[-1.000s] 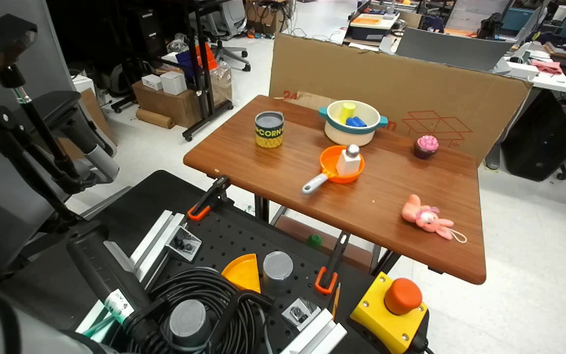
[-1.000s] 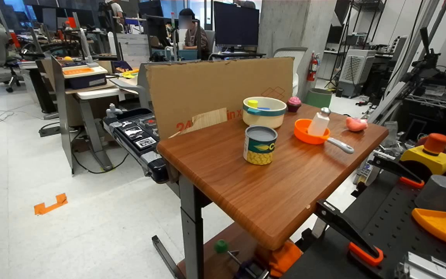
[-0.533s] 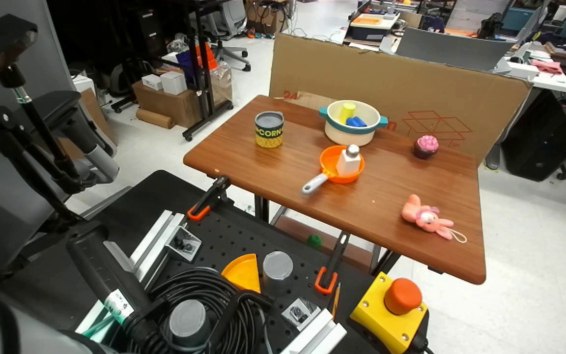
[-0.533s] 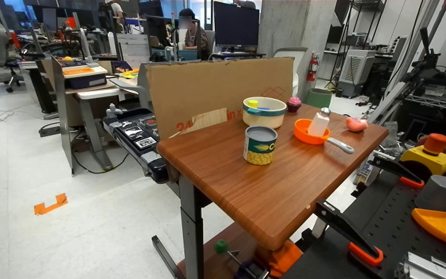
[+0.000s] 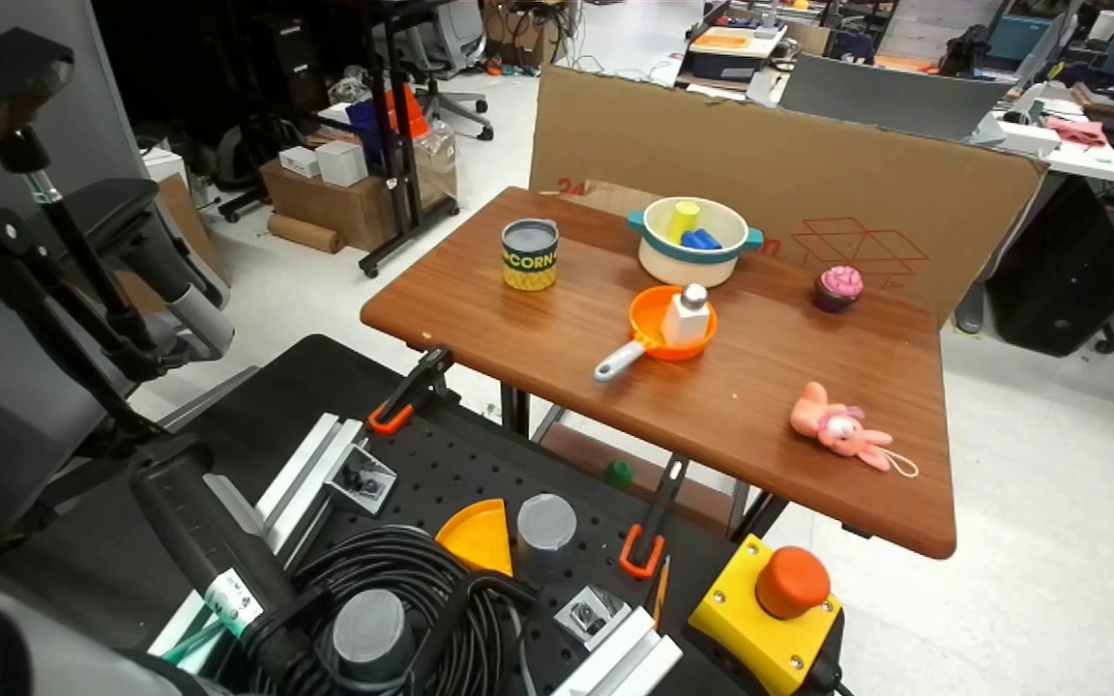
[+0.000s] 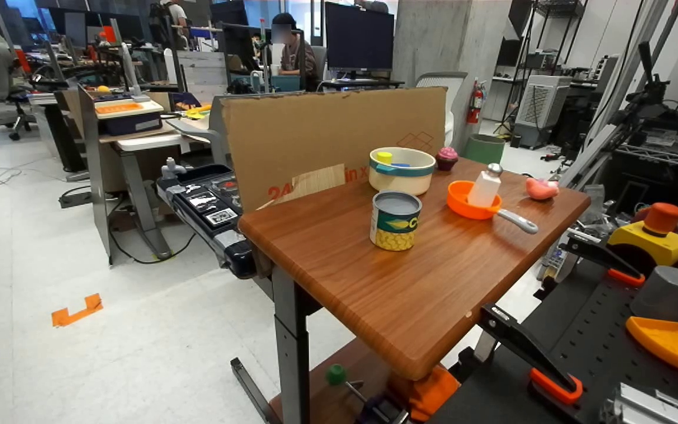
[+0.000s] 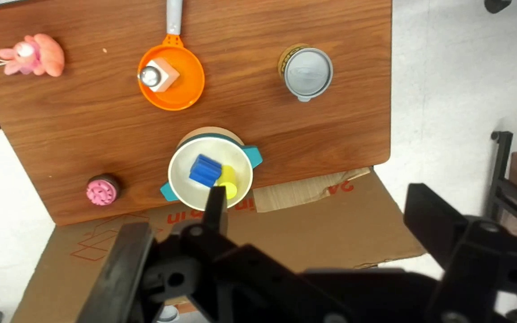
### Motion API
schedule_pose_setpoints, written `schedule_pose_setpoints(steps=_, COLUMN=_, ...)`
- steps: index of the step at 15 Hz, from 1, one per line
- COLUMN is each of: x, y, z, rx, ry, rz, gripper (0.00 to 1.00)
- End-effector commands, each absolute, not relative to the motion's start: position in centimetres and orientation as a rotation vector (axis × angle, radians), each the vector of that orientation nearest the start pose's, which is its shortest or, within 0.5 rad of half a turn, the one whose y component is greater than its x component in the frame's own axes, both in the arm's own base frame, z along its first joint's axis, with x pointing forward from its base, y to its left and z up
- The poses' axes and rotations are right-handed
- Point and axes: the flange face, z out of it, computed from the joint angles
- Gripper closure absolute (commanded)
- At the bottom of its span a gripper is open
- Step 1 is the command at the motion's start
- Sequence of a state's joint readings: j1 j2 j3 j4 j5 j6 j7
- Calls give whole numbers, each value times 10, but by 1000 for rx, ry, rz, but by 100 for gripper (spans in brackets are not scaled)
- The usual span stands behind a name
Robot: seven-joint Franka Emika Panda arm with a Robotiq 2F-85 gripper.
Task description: Remove the shaker from the pot
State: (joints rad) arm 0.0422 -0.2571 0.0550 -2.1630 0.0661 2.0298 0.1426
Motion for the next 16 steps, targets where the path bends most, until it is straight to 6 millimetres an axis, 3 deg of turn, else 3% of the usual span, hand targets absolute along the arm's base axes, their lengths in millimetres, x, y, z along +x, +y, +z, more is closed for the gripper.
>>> schedule_pose_setpoints(steps=1, x=490, y=27, z=522, rx=-3042, ry=245, rz=-195, gripper=0)
schedule_pose_setpoints(steps=4, x=501, y=13, z=507, rx=-3062, ry=288, rz=-169, gripper=0)
schedule_pose_setpoints(steps=7, x=519, y=6, z=479, rx=-3054, ry=300, rz=-70, gripper=0)
schedule_pose_setpoints(steps=13, x=552, y=14, z=391, rx=-3083, ry=201, rz=209, gripper=0)
schedule_pose_setpoints(steps=16, x=563, y=13, z=361, rx=-3079, ry=175, rz=314, gripper=0)
